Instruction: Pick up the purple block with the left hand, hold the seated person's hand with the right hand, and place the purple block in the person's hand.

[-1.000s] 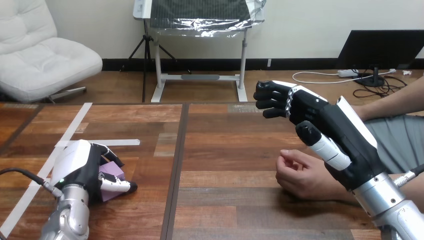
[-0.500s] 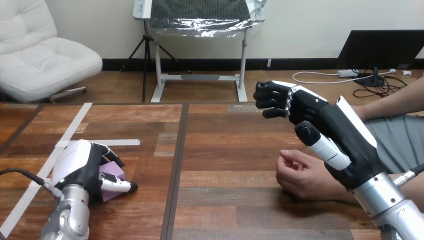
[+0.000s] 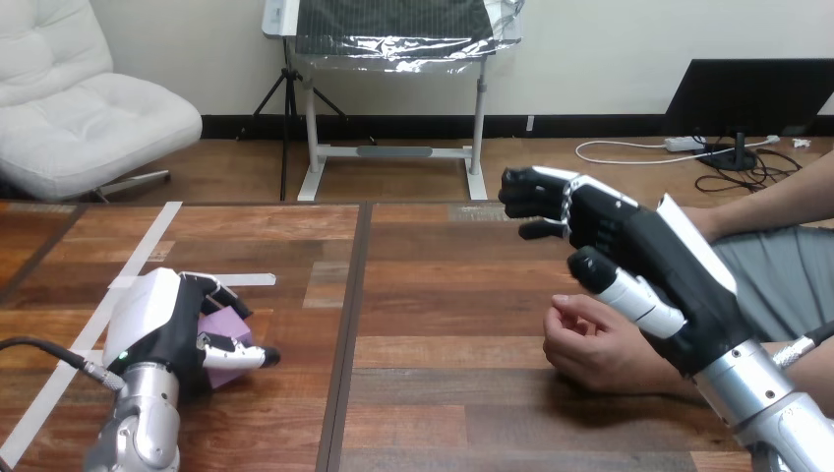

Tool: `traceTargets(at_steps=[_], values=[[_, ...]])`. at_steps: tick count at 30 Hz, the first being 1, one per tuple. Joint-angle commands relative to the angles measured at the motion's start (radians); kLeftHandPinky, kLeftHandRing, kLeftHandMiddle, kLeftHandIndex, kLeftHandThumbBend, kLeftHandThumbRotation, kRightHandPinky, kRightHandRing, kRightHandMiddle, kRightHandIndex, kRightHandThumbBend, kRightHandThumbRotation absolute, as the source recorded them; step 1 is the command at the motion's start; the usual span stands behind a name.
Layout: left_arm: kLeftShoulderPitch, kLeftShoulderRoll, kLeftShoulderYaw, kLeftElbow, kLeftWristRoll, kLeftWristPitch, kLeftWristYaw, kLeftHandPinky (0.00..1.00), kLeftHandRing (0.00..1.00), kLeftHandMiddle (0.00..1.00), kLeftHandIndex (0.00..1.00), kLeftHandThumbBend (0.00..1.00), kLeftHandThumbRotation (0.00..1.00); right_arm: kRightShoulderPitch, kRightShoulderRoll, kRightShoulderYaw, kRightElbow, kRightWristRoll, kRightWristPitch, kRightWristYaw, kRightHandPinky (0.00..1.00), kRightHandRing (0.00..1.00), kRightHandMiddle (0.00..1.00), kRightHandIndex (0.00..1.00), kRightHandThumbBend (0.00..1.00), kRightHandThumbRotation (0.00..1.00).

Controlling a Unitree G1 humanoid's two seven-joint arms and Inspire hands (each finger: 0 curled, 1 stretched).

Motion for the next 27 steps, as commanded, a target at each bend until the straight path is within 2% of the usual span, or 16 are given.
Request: traceTargets(at_steps=[1,12,18,27], values=[[0.007,-0.016,0.042,-0.185,-0.027,0.012,0.008,0.43,0.45,0.49,0.47,0.75,0.0,-0.093,-0.035,-0.031,0.039,-0.03,-0.035,-0.022,0.77,0.83,0.83,0.82,0.95,0.82],[0.088,-0.036,0.064,-0.366,-0.05,0.006,0.006,0.41,0.43,0.47,0.46,0.77,0.0,-0.119,-0.055,-0.037,0.118,-0.073,-0.082,-0.041,0.76,0.82,0.83,0.83,0.9,0.79],[0.128,-0.047,0.073,-0.468,-0.055,0.025,-0.009,0.39,0.42,0.46,0.45,0.77,0.0,-0.134,-0.078,-0.037,0.17,-0.121,-0.114,-0.065,0.76,0.82,0.83,0.84,0.88,0.79],[0.179,-0.062,0.087,-0.589,-0.067,0.012,-0.015,0.39,0.41,0.45,0.45,0.77,0.0,-0.157,-0.109,-0.038,0.246,-0.177,-0.155,-0.096,0.74,0.81,0.83,0.85,0.85,0.8]])
